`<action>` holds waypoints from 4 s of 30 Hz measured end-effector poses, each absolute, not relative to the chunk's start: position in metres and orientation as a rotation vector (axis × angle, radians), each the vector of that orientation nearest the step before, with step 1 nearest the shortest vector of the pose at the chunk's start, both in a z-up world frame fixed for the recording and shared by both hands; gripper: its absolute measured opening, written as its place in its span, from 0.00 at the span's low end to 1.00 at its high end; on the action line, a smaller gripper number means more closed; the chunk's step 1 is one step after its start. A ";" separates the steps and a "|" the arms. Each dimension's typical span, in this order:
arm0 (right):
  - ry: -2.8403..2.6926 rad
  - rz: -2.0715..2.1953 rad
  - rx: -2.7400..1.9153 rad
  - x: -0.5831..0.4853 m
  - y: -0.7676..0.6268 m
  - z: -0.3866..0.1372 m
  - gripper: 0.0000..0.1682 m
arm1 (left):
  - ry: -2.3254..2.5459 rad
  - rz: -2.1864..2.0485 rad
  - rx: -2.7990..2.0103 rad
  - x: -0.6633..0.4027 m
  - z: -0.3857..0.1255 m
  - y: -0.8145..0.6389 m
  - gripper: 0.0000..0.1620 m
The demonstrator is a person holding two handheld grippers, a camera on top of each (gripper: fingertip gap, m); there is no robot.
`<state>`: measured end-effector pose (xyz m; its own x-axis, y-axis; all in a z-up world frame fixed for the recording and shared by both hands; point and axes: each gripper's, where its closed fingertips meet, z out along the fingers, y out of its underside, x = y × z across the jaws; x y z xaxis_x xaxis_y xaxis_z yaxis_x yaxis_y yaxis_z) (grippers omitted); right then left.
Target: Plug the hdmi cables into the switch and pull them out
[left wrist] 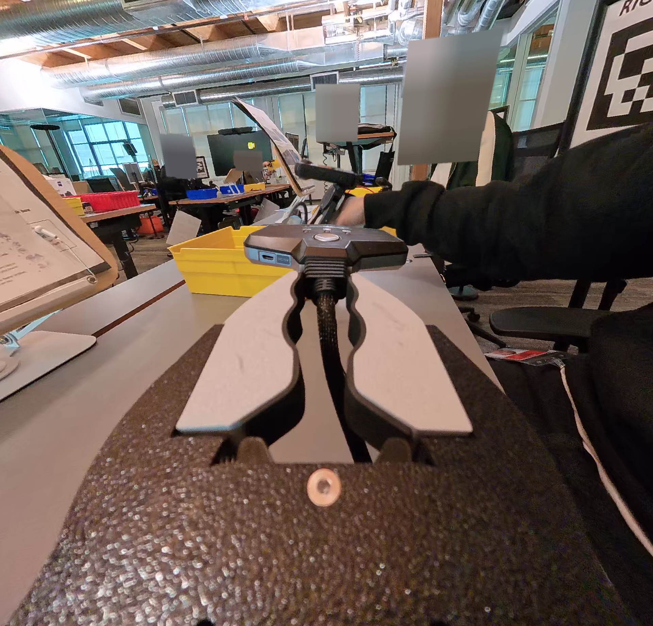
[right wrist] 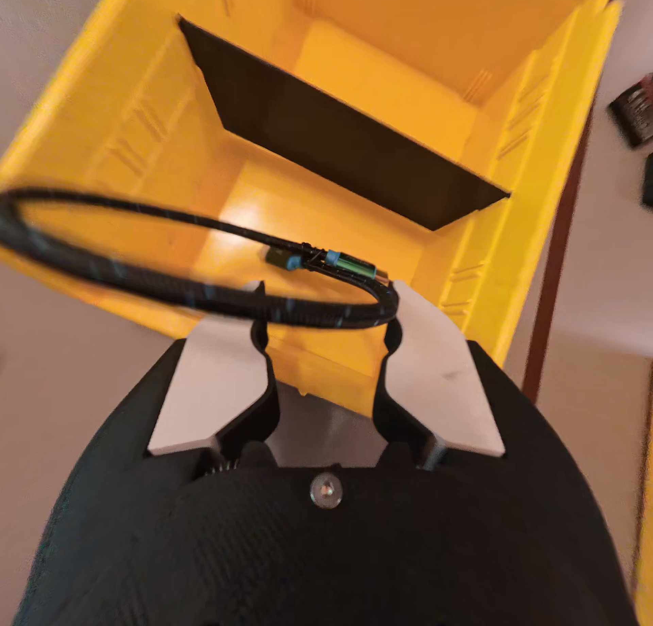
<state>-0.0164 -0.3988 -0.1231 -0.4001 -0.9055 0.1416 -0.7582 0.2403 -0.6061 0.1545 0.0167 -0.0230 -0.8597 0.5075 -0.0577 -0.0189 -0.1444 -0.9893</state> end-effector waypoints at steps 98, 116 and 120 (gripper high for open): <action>0.886 -0.567 -1.925 0.089 -0.043 -0.020 0.16 | -1.673 1.858 -0.688 0.116 -0.033 0.017 0.13; 0.905 -0.597 -2.193 0.083 -0.043 -0.043 0.13 | -1.653 1.859 -0.778 0.102 -0.035 0.017 0.14; 0.890 -0.573 -2.108 0.079 -0.042 -0.032 0.13 | -1.634 1.867 -0.778 0.102 -0.032 0.019 0.13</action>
